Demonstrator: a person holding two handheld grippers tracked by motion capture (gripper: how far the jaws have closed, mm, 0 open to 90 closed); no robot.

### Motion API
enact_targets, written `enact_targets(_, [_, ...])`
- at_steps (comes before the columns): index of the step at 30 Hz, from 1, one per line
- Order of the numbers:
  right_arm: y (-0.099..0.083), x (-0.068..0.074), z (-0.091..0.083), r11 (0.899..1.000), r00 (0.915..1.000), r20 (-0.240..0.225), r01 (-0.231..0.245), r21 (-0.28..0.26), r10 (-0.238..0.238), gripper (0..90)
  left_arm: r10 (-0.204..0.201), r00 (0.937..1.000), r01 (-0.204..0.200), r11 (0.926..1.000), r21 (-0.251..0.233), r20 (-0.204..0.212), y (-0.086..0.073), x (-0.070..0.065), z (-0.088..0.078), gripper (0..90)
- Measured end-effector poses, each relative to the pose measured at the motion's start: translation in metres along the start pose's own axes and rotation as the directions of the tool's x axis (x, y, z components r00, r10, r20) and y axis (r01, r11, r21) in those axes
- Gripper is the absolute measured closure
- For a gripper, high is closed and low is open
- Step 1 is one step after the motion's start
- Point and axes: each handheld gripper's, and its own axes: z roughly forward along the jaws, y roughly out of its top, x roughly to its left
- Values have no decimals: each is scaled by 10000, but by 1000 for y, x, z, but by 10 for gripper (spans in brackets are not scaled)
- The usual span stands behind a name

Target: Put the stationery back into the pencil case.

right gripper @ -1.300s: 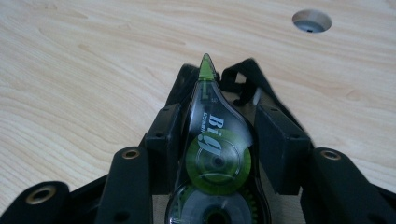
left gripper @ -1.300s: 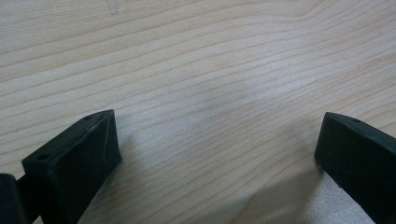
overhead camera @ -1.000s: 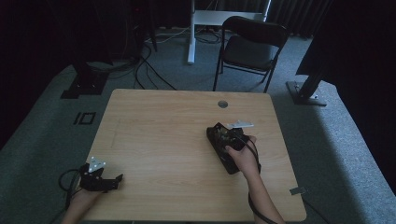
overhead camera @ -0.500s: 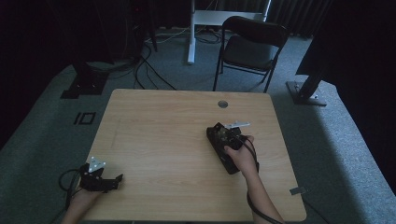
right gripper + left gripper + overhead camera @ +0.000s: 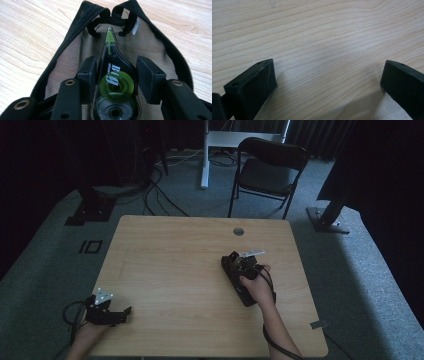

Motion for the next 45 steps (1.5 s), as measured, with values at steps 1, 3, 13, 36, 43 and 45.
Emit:
enact_targets(1, [0, 0, 0, 10000, 10000, 11, 47, 34, -47, 518, -1, 10000, 1, 10000, 0, 0, 0, 0, 0, 0])
enact_targets(3, [0, 0, 1, 10000, 10000, -37, 24, 64, -23, 518, -1, 10000, 1, 10000, 0, 1, 0, 0, 0, 0])
enact_targets(13, [1, 1, 3, 9996, 9998, -134, 126, 236, -123, 496, -2, 10000, 2, 10000, -3, -1, 0, 0, 0, 1])
enact_targets(36, [6, -10, -38, 9901, 9951, -984, -118, -1396, -20, 356, -2, 10000, 2, 10000, -3, 0, 0, 0, 0, 0])
enact_targets(43, [9, -18, -56, 9795, 9946, -1032, -78, -2011, -133, 277, -2, 10000, 2, 10000, 0, 0, 0, 0, 0, 0])
enact_targets(45, [8, -22, -59, 9777, 9949, -1009, -122, -2094, -92, 274, -2, 10000, 2, 10000, -1, 0, 0, 0, 0, 0])
